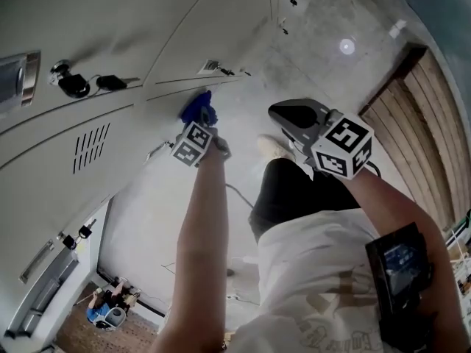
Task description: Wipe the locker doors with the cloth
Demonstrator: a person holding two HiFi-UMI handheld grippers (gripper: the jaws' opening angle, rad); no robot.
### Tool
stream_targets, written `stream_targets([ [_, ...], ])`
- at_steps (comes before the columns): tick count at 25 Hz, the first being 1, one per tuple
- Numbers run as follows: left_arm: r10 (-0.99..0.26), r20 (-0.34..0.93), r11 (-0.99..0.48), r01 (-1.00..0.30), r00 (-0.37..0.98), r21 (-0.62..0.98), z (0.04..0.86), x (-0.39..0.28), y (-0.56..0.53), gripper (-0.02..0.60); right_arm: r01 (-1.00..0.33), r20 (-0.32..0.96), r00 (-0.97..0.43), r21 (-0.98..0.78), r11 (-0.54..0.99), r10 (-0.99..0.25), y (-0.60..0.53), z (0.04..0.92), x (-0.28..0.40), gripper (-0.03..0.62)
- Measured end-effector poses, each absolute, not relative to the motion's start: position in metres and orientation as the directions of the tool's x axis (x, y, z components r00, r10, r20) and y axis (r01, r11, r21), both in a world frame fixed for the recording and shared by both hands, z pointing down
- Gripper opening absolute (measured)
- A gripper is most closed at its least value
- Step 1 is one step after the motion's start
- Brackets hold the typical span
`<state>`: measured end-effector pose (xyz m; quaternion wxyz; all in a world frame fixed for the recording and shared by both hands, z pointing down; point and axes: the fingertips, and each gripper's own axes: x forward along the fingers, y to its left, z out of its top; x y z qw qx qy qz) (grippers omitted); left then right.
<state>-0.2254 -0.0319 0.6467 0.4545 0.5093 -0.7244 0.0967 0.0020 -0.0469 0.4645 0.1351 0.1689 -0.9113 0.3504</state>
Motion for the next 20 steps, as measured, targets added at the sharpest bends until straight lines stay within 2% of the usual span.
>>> stream_targets([
  [8,-0.734,0.676,0.385,-0.859,-0.064,0.337,0.513,-0.223,-0.031,0.124,-0.325,0.313,-0.937,-0.618,0.716,-0.155,-0.027,0.442,-0.031,0.006],
  [15,-0.832,0.555,0.326,-0.830,-0.024,0.453,0.401,-0.223,-0.027,0.124,-0.307,0.301,-0.943,-0.622,0.720,-0.142,-0.020,0.437,-0.039,0.006],
  [20,-0.861,0.505,0.323,-0.829,-0.059,0.456,0.372,-0.249,-0.011,0.124,-0.289,0.286,-0.949,-0.628,0.723,-0.131,-0.017,0.437,-0.051,0.006],
])
